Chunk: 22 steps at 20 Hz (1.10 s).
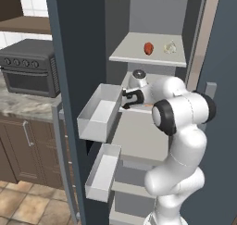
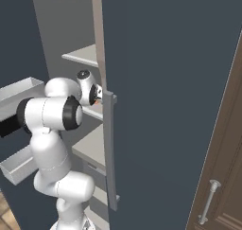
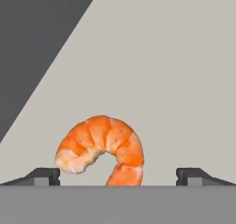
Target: Take the shrimps from the second highest rack and move them to the highest rack where the sweet potato and garlic are located, to maximize freezer space. Close the freezer door after rearranging.
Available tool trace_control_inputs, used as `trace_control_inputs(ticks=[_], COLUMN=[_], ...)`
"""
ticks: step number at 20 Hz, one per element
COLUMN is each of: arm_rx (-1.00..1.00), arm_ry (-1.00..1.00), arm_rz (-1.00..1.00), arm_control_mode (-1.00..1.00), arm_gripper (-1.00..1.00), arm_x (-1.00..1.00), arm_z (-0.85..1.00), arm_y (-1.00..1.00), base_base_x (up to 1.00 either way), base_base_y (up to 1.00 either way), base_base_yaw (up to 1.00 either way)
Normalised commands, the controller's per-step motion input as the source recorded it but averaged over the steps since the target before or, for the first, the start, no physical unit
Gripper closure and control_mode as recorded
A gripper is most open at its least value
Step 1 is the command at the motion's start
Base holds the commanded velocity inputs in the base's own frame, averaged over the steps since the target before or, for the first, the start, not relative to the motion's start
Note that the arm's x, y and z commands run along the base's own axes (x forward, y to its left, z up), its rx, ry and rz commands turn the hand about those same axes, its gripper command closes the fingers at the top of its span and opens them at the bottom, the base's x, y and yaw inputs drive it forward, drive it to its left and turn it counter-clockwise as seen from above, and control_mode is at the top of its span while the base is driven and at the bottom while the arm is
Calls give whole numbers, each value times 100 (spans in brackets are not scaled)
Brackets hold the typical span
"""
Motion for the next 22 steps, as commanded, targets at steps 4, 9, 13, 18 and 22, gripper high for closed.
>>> trace_control_inputs(ticks=[4,9,13,18,22], arm_rx=[0,0,0,0,7], arm_ry=[0,0,-2,-9,-22], arm_rz=[0,0,0,0,0], arm_control_mode=[-100,-100,-100,-100,-100], arm_gripper=[-100,-100,100,100,100], arm_x=[27,7,-19,-43,-48], arm_z=[-29,-45,-58,-54,-36], arm_y=[0,0,1,1,0], base_base_x=[0,0,0,0,0], base_base_y=[0,0,0,0,0], base_base_yaw=[0,0,0,0,0])
